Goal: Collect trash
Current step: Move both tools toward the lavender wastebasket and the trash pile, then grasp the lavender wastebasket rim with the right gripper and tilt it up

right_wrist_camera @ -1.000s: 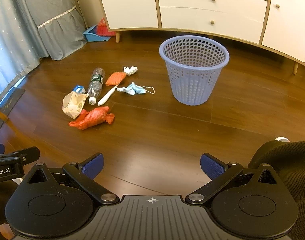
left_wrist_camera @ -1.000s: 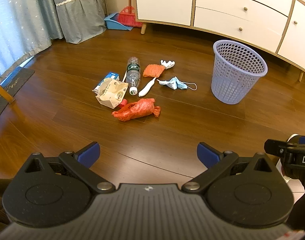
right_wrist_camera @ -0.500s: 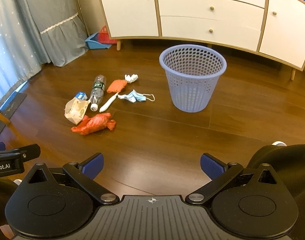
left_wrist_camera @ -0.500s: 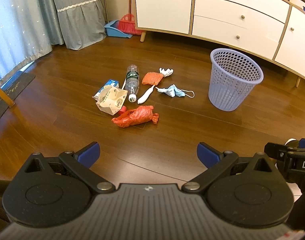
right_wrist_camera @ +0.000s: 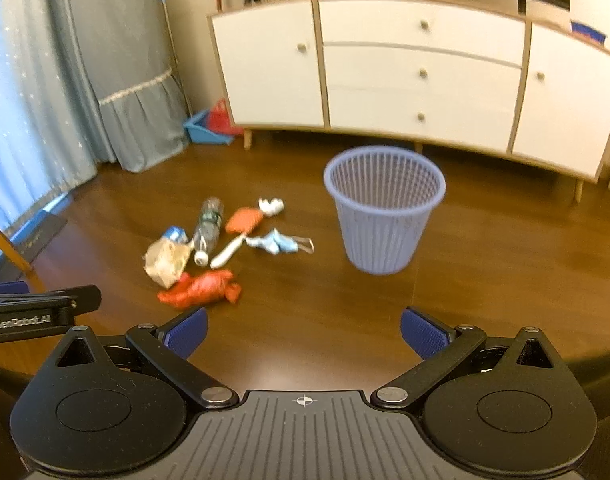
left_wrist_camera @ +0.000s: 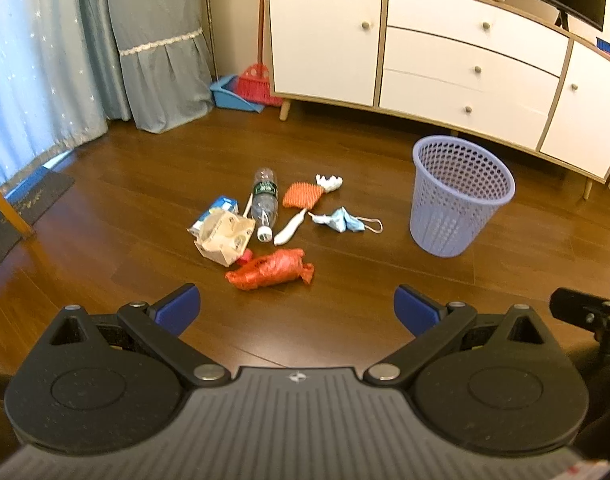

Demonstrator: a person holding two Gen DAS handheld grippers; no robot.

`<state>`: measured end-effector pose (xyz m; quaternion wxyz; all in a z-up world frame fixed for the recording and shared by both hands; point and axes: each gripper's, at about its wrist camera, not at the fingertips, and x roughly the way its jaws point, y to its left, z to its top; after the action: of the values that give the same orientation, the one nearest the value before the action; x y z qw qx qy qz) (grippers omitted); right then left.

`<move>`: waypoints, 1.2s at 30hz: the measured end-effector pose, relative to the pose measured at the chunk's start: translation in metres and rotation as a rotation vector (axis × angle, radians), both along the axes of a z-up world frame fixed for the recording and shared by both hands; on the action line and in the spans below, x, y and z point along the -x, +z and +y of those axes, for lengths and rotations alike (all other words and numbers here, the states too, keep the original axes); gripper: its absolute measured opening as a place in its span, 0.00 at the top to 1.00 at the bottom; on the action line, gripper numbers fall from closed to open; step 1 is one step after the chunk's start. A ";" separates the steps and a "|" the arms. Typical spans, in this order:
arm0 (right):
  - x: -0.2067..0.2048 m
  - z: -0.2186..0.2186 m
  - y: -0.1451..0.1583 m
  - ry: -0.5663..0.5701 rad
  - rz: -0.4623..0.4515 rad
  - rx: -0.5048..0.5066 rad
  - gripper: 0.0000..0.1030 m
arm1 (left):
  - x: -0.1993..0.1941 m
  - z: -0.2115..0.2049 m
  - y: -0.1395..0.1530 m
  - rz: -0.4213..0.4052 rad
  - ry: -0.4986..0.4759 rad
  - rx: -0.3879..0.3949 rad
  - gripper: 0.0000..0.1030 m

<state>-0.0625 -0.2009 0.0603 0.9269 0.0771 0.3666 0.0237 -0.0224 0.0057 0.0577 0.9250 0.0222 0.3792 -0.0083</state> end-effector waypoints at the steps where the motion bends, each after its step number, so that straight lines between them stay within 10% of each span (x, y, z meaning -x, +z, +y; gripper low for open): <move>1: 0.000 0.000 0.001 0.003 -0.008 -0.002 0.02 | 0.000 -0.001 0.002 -0.006 0.003 -0.004 0.01; 20: -0.059 -0.017 0.024 0.123 -0.047 0.032 0.11 | -0.063 -0.006 0.021 -0.018 0.029 -0.012 0.01; 36: -0.167 -0.072 -0.021 -0.101 0.043 -0.138 0.20 | -0.169 -0.005 -0.023 0.058 0.064 0.016 0.01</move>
<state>0.1040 -0.2724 0.0389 0.9113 0.1598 0.3795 0.0004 0.1462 0.0005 0.0348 0.9136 0.0027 0.4062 0.0176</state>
